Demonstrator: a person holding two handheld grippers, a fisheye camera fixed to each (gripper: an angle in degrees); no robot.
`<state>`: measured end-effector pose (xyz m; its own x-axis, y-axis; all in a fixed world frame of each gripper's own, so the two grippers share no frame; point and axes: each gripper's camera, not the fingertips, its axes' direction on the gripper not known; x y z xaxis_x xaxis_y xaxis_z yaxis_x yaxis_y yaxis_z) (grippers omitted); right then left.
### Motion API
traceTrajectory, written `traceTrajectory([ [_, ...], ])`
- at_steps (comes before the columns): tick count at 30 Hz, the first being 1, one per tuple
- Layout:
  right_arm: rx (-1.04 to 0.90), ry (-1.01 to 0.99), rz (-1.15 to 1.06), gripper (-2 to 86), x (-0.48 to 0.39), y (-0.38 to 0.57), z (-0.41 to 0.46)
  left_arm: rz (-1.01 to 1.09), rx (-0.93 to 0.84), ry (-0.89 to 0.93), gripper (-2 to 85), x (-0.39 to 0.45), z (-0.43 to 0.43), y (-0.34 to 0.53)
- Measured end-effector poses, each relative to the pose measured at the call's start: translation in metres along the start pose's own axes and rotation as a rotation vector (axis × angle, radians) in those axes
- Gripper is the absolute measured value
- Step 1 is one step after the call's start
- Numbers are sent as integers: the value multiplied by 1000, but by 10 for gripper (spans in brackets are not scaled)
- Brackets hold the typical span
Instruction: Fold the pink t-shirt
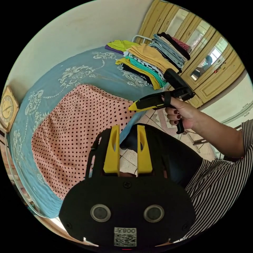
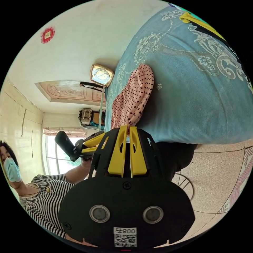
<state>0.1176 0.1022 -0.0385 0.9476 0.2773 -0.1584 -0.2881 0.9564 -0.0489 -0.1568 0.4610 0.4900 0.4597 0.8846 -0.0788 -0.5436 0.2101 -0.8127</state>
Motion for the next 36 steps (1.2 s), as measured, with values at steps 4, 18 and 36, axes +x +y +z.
traceTrajectory([
  [4, -31, 7, -45, 17, -12, -13, 6, 79, -67, -146, 98, 24, 24, -25],
  [18, 55, -95, 59, 81, 32, -73, -13, -290, 127, 10, 15, -53, -13, -4],
  [36, -33, -99, 233, 104, 42, -185, 50, -192, 108, 65, 13, -45, -21, 15],
])
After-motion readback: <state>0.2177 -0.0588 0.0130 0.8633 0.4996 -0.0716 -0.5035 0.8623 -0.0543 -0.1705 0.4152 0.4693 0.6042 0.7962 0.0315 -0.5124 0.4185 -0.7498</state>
